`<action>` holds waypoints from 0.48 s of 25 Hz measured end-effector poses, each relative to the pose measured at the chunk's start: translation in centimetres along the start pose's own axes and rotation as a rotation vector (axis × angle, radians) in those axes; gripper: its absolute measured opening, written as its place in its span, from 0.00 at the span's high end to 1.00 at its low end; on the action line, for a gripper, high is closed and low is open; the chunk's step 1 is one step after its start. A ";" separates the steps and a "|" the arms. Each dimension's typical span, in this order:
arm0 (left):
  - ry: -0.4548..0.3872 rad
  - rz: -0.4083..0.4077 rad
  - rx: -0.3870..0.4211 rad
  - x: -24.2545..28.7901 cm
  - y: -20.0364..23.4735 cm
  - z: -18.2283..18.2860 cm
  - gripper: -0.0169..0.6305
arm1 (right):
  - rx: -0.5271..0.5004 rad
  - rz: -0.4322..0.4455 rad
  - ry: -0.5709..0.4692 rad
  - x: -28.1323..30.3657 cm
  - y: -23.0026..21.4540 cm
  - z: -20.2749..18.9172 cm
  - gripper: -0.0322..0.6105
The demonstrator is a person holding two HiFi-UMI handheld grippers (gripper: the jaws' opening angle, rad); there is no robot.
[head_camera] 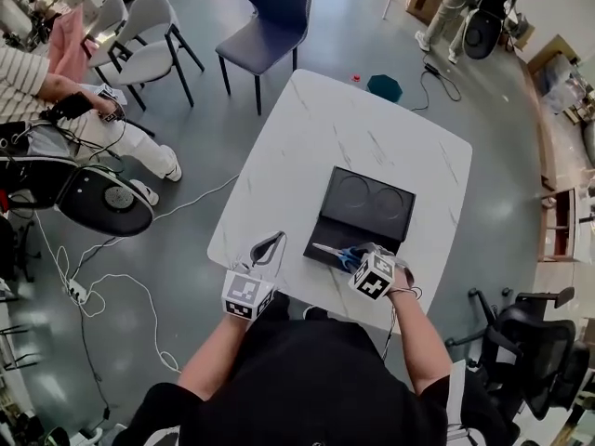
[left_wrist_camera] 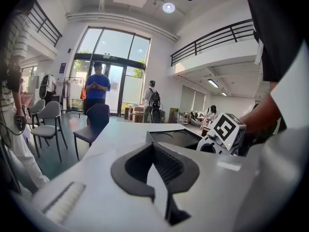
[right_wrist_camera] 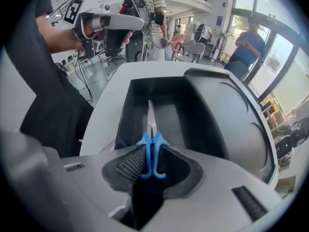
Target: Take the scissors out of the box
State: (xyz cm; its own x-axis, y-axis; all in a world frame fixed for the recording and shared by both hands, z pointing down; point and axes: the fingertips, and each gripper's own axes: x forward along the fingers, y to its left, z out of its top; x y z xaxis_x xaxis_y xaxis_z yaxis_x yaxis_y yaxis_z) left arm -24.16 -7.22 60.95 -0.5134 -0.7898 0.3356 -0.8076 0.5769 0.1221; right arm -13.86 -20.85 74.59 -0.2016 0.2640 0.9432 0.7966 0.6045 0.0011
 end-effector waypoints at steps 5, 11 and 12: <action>-0.007 -0.009 -0.002 0.1 0.2 0.3 0.96 | -0.008 0.025 0.040 0.6 0.0 0.2 0.79; -0.011 -0.007 -0.007 0.0 0.7 0.3 0.96 | -0.078 0.034 0.093 1.5 0.2 -0.3 0.77; -0.012 -0.006 -0.007 -0.1 0.9 0.3 0.96 | -0.080 0.036 0.091 1.4 0.2 -0.1 0.77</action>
State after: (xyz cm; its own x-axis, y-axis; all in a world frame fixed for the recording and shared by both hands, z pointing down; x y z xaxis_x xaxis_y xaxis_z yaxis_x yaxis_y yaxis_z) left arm -24.93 -6.73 60.73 -0.5121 -0.7956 0.3237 -0.8085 0.5737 0.1309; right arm -13.90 -20.45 75.98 -0.1227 0.2125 0.9694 0.8459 0.5333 -0.0098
